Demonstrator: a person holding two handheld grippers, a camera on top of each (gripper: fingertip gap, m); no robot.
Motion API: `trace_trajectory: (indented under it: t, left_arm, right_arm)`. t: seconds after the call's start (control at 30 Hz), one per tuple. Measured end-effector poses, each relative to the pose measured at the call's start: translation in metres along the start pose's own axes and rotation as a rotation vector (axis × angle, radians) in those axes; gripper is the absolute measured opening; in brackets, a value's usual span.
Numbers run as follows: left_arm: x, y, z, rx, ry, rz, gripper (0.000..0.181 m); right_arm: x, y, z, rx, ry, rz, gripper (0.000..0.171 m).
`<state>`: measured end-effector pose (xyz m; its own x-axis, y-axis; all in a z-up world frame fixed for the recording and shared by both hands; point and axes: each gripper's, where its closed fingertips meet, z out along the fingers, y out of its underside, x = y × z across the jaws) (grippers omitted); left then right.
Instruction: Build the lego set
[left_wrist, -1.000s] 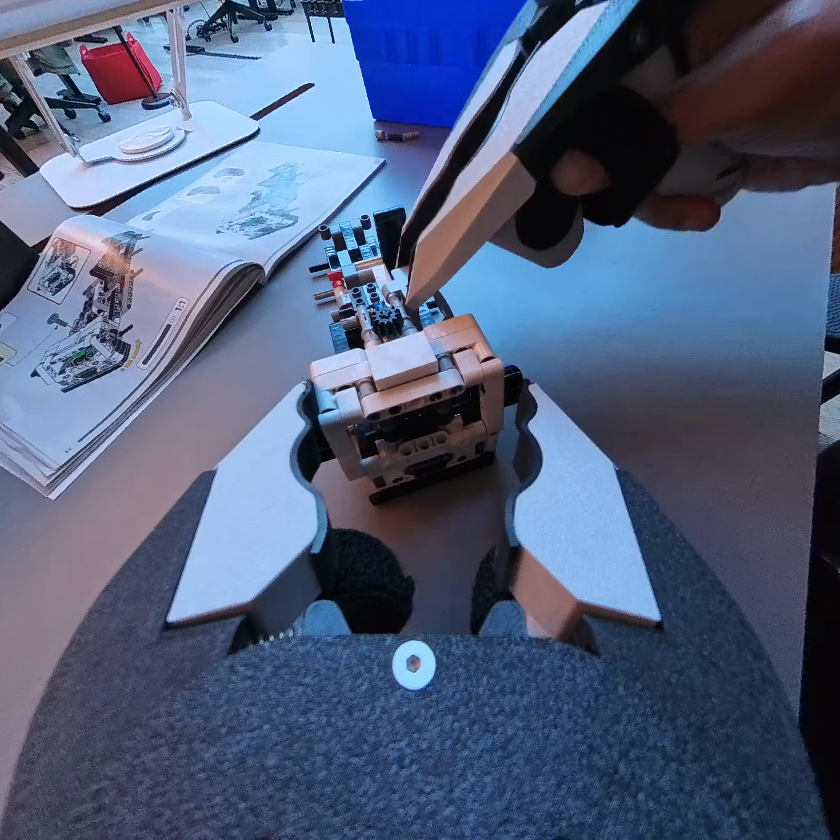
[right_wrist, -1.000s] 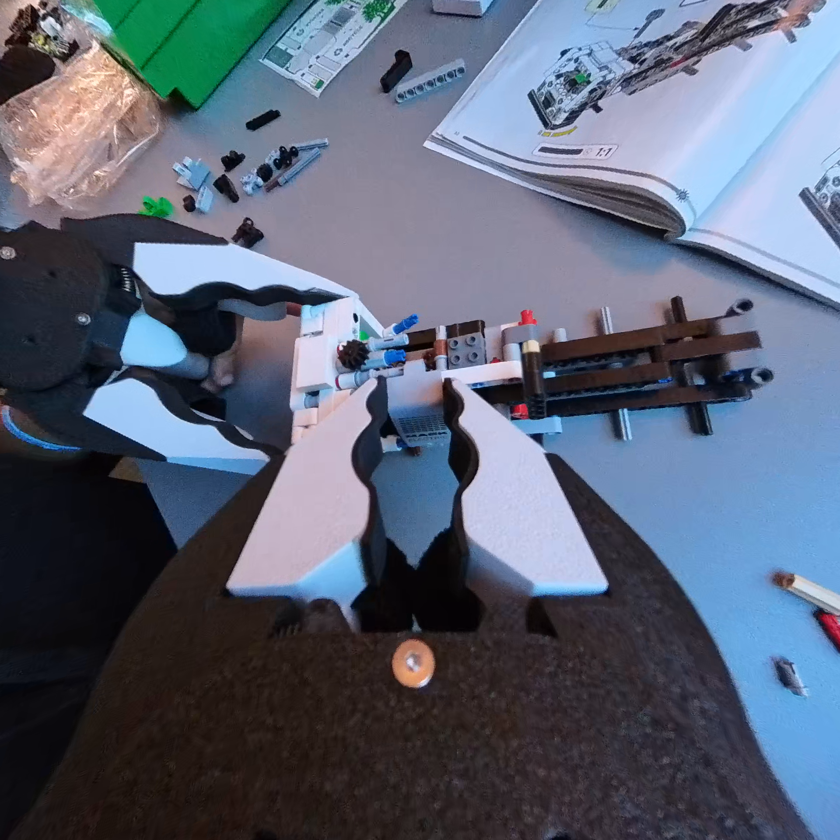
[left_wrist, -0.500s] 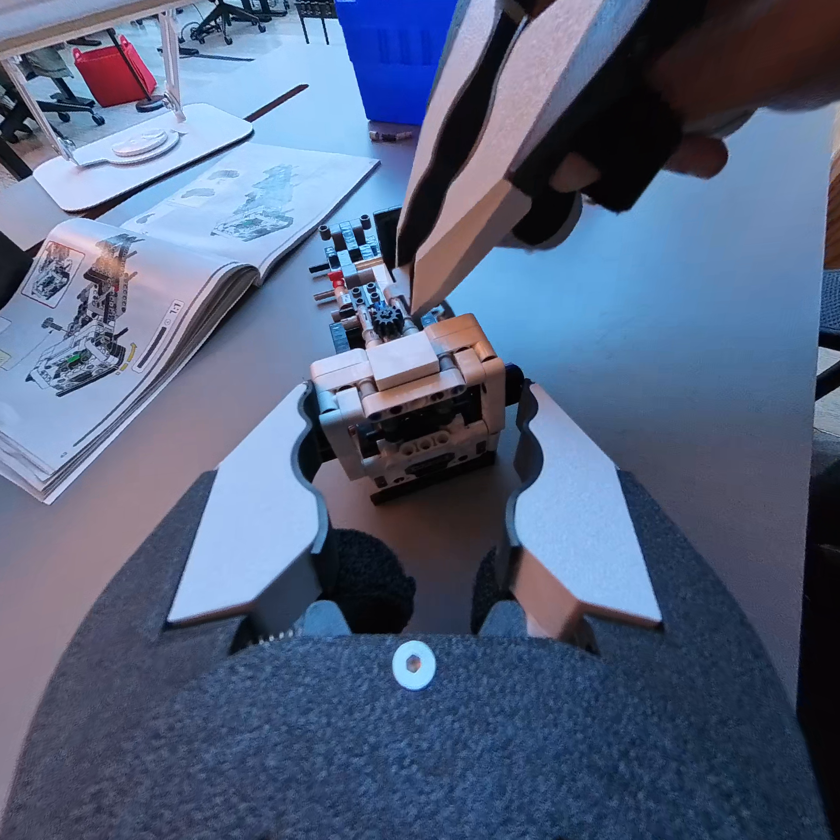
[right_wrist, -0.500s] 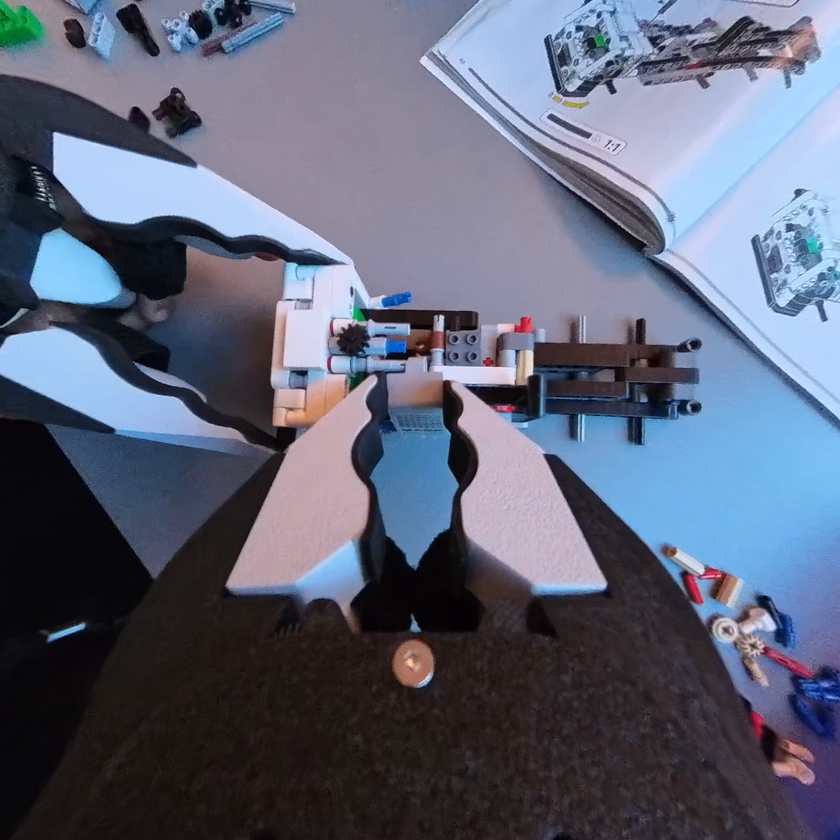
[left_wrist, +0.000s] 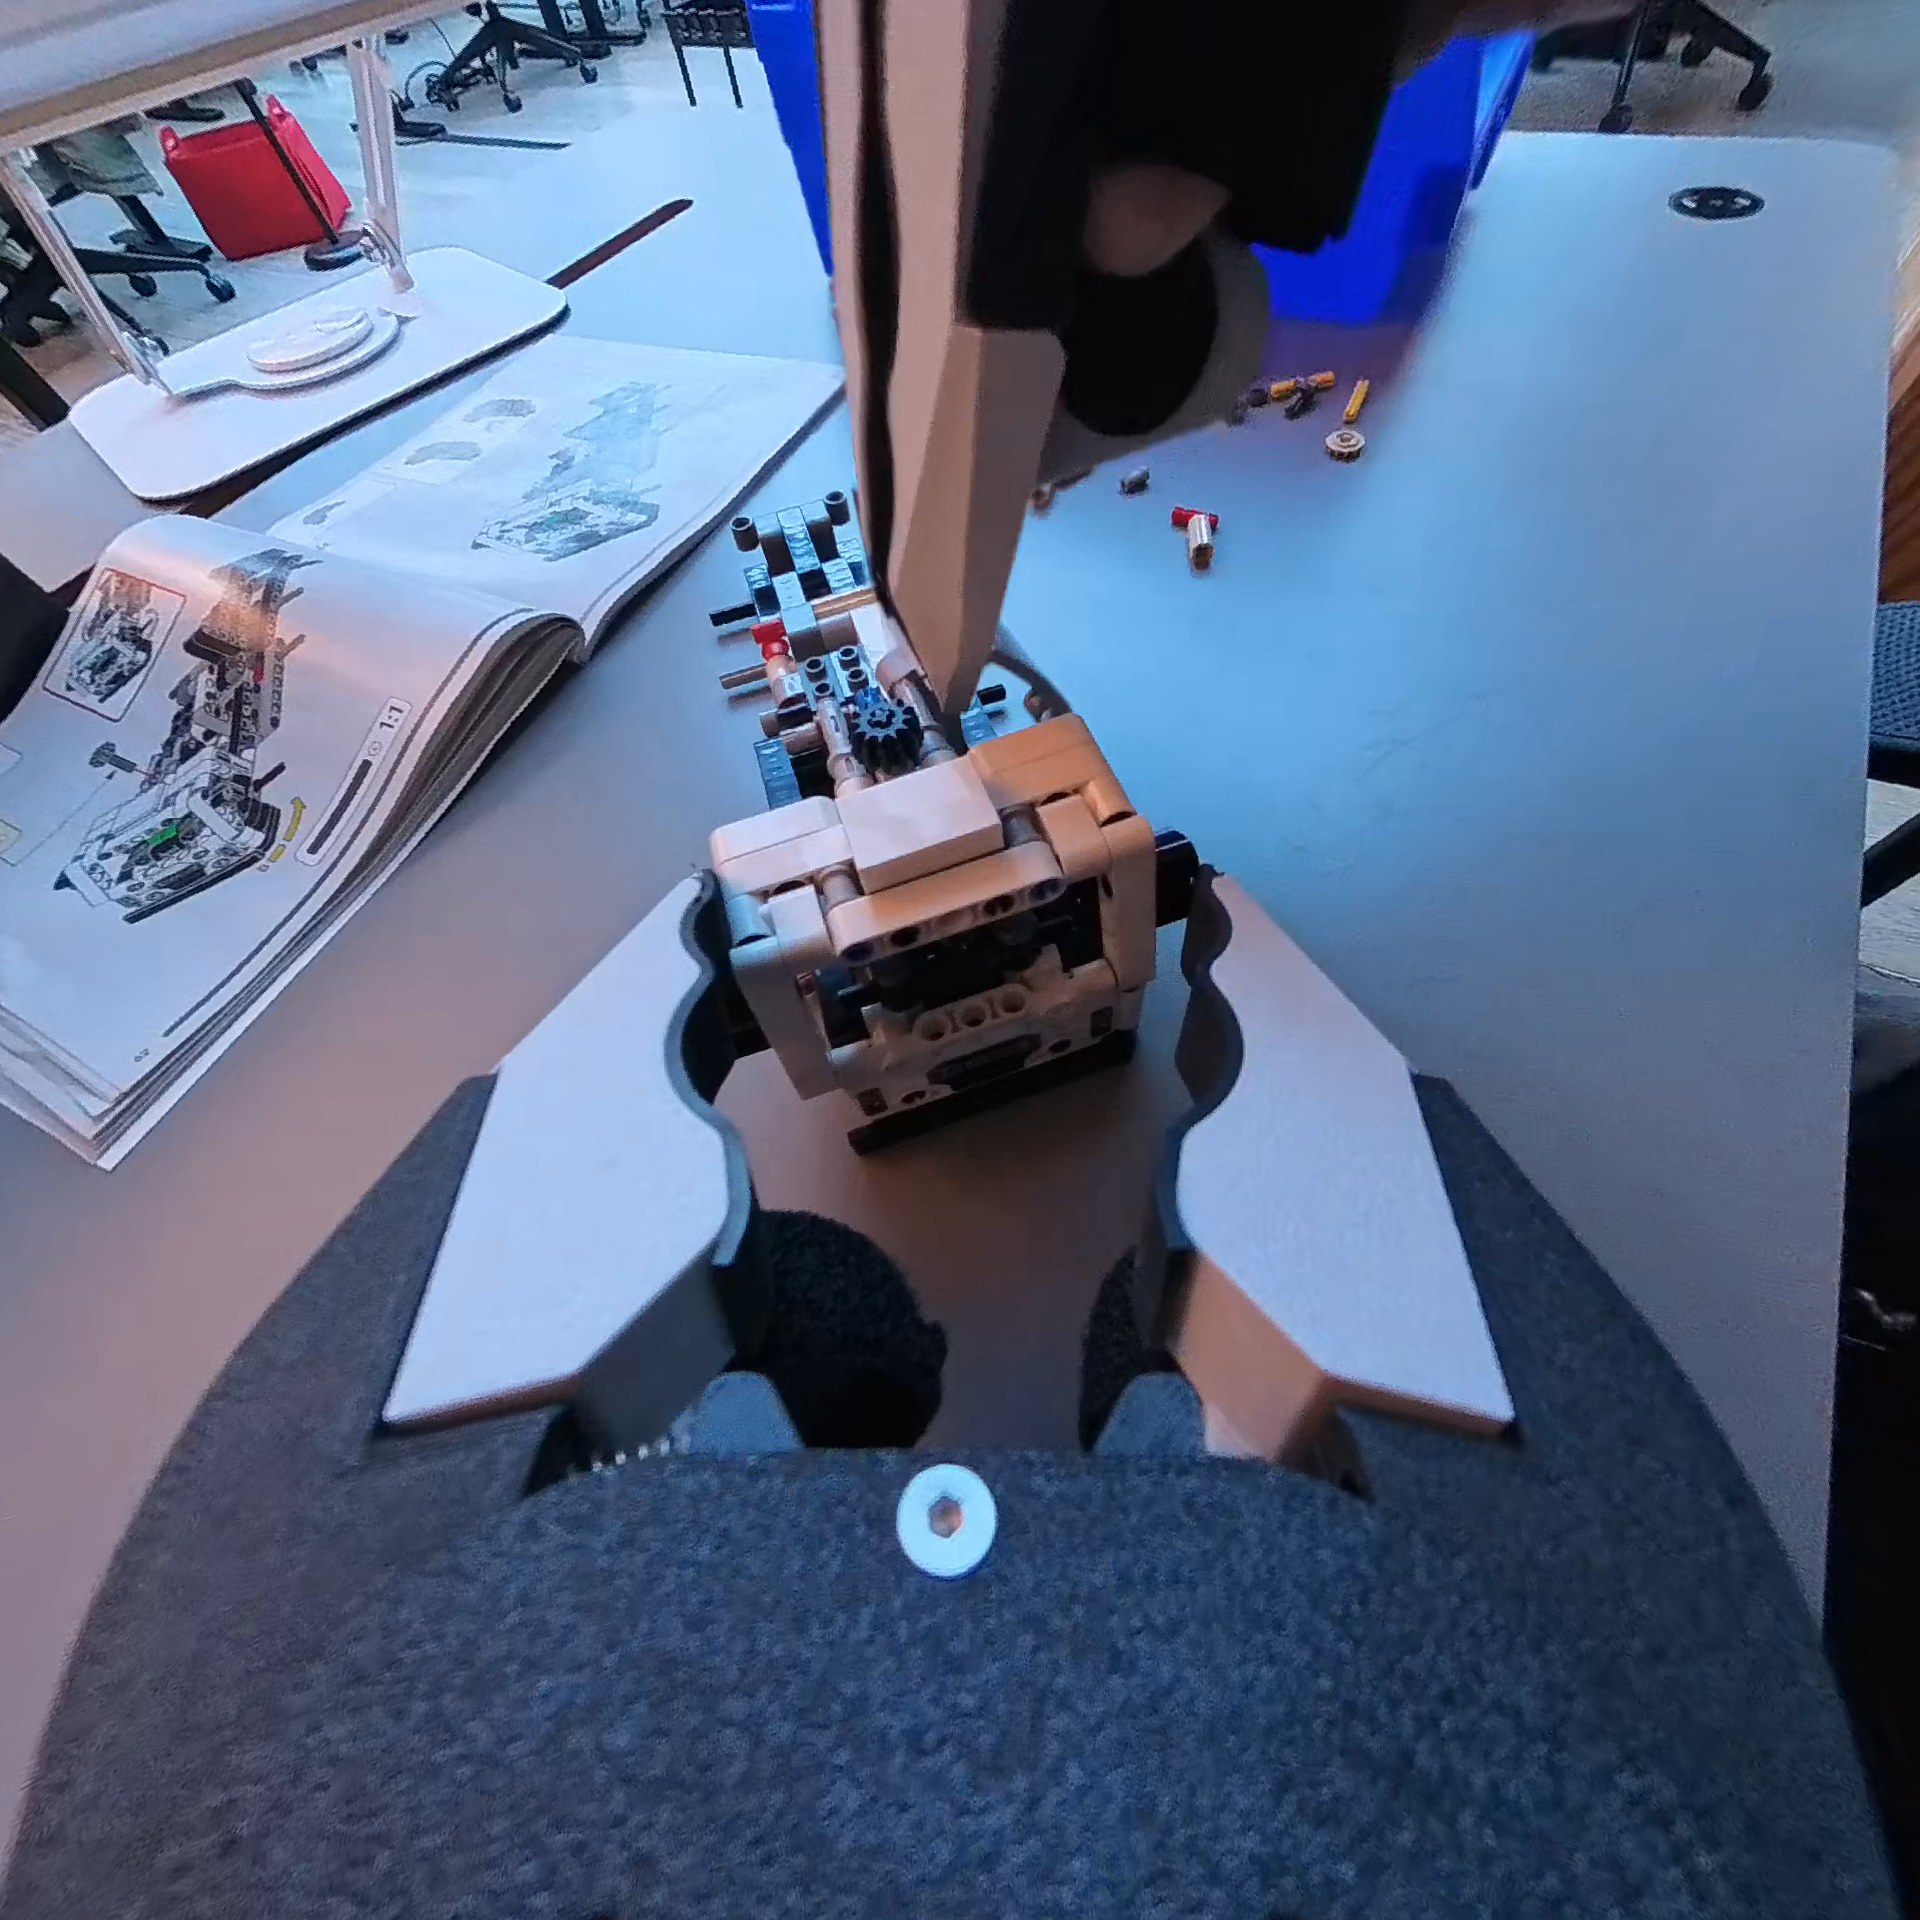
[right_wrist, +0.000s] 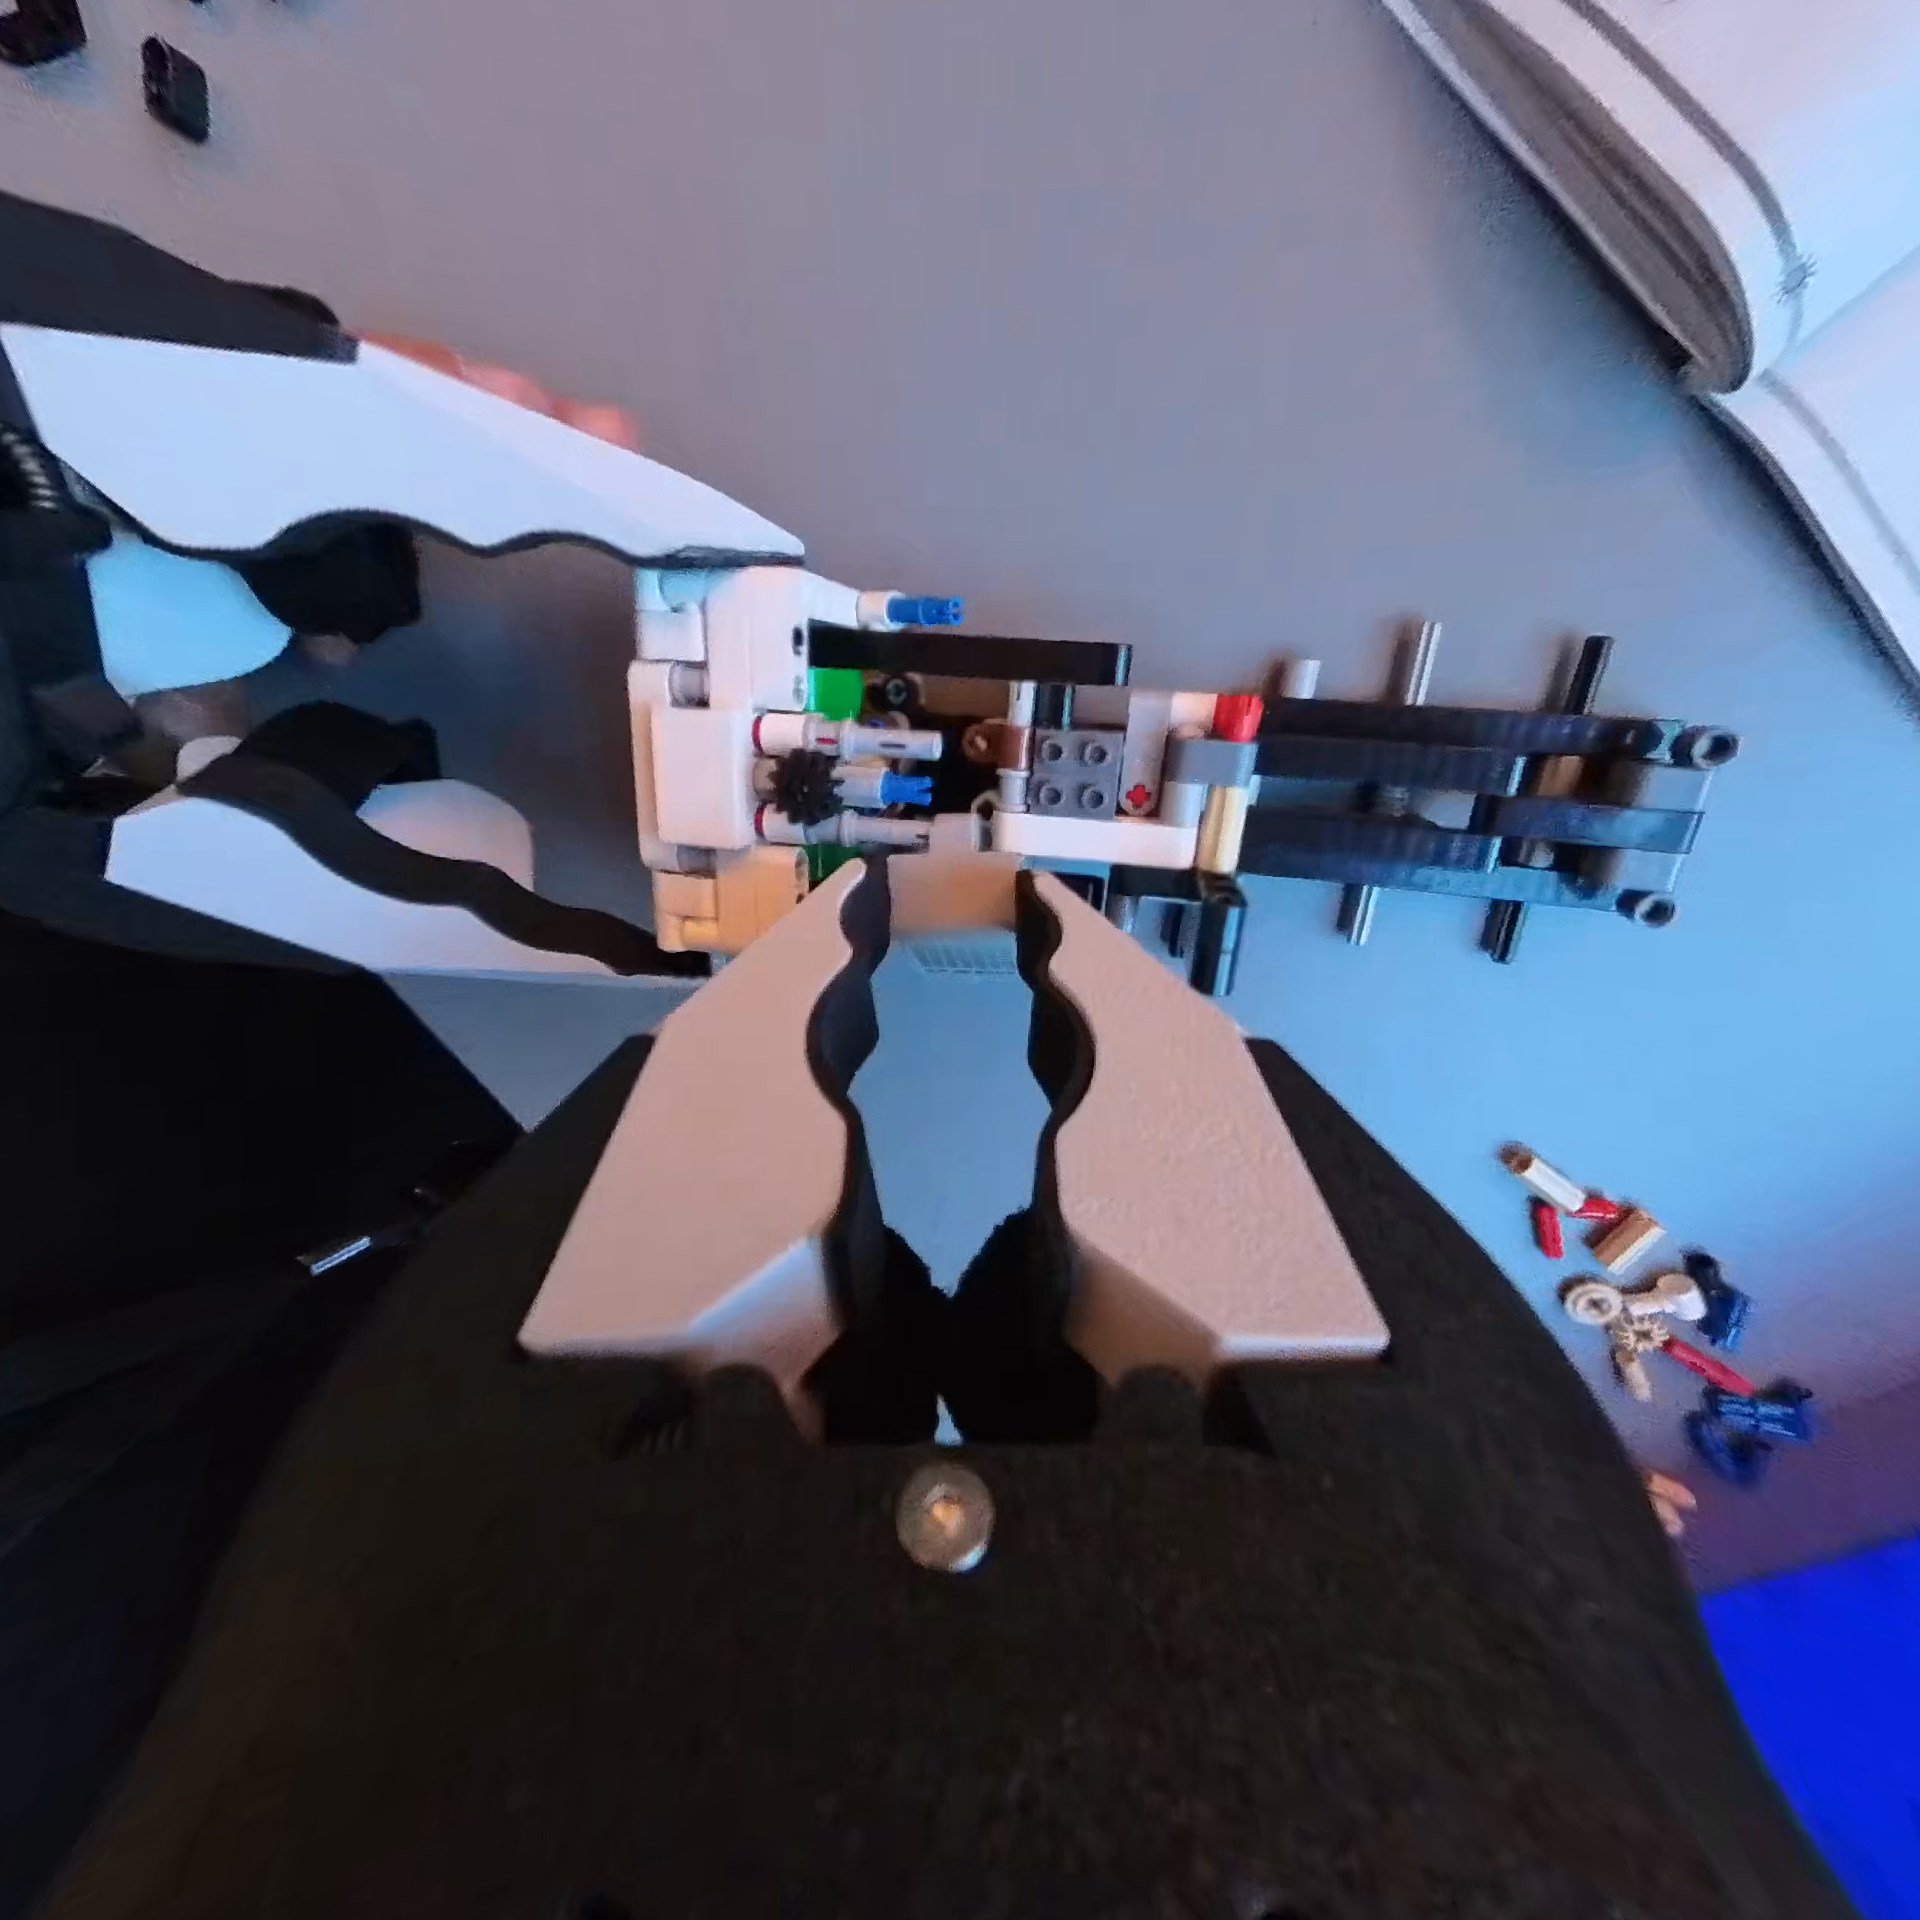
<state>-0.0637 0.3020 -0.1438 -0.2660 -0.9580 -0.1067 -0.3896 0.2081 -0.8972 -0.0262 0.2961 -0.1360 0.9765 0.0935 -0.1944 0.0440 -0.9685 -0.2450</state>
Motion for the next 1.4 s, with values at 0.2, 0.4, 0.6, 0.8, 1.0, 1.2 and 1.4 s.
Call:
trace_trajectory:
  t: [0.2,0.4,0.6,0.8,1.0,1.2,1.4]
  left_arm:
    - [0.000,0.000,0.000,0.000,-0.009,0.004,0.086]
    - [-0.001,-0.025,-0.019,0.148,-0.043,0.056,0.084]
    - [0.019,-0.047,-0.037,0.110,0.012,0.367,0.059]
    - [0.035,-0.050,-0.031,0.128,-0.010,0.537,0.018]
    - [0.019,-0.057,-0.031,0.182,-0.218,0.491,0.006]
    - [0.012,-0.065,-0.037,0.268,-0.301,0.316,0.005]
    - [0.015,-0.061,-0.034,0.291,-0.291,0.265,0.004]
  right_arm:
    - [0.006,-0.003,-0.005,-0.078,-0.072,0.001,0.023]
    - [-0.031,-0.011,-0.038,0.195,-0.374,0.034,0.023]
    - [-0.069,0.008,-0.039,0.200,-0.548,-0.038,0.023]
    - [-0.092,0.014,-0.040,0.217,-0.665,-0.063,0.023]
    - [-0.088,0.000,-0.047,0.451,-0.637,-0.086,0.024]
    - [-0.095,-0.006,-0.057,1.020,-0.396,-0.267,0.043]
    - [-0.081,0.000,-0.055,1.145,-0.186,-0.239,0.033]
